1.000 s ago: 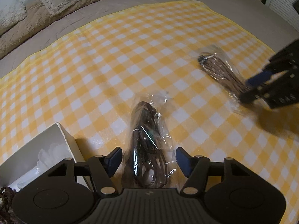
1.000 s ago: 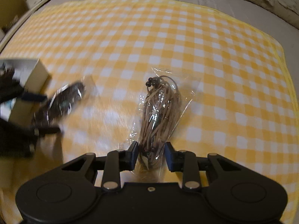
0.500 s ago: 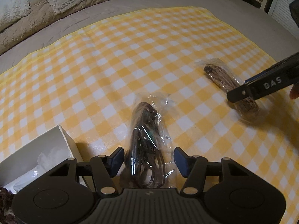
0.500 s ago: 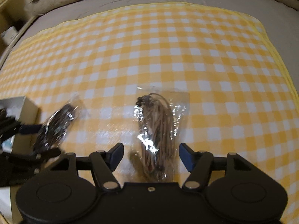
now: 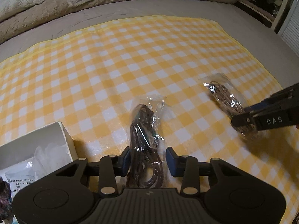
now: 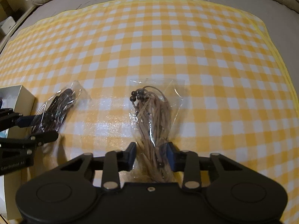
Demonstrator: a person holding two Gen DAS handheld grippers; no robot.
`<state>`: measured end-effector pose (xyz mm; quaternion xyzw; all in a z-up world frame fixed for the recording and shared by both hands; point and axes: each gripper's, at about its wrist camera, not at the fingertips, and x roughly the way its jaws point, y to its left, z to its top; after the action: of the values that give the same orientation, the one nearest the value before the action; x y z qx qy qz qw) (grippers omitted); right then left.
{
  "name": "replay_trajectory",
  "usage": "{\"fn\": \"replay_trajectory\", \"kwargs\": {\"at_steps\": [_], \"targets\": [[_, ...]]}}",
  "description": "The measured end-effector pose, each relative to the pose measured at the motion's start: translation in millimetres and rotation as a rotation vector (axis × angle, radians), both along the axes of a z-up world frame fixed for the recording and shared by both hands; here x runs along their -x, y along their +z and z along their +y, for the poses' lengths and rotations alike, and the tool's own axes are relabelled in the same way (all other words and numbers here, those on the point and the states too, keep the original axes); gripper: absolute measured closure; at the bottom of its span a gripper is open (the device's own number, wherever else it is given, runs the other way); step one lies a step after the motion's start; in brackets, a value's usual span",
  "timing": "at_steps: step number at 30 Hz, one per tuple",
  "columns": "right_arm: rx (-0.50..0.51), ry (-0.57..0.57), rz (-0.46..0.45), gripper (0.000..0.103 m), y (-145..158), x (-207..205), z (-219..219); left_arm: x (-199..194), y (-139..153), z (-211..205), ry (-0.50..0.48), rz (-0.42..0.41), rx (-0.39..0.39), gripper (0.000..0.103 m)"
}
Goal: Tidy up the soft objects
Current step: 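Grasp the tan-cord bag with the right gripper while the left gripper grasps the dark brown-cord bag, then carry both cord bags over the white box with both grippers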
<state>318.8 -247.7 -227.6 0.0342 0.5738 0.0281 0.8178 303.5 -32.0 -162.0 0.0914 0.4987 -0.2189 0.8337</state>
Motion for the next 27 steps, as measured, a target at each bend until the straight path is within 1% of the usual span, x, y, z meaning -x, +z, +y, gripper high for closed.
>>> {"fn": "replay_trajectory", "kwargs": {"at_steps": [5,6,7,12,18,22,27], "targets": [[-0.004,0.008,-0.007,0.074,12,15,13,2,5,0,0.022,-0.016,0.011,0.065],[-0.007,0.007,-0.01,0.075,24,26,8,4,6,1,0.026,-0.024,0.014,0.065],[-0.01,0.004,-0.016,0.075,26,28,10,5,9,1,0.031,-0.034,0.018,0.065],[-0.035,-0.013,-0.057,0.076,55,43,-1,12,28,4,0.061,-0.091,0.056,0.065],[-0.075,-0.044,-0.167,0.076,100,61,1,31,58,11,0.082,-0.171,0.098,0.065],[-0.085,-0.048,-0.233,0.076,132,69,5,45,77,19,0.099,-0.218,0.126,0.065],[-0.127,-0.058,-0.294,0.076,159,84,15,64,98,31,0.118,-0.268,0.158,0.065]]}}
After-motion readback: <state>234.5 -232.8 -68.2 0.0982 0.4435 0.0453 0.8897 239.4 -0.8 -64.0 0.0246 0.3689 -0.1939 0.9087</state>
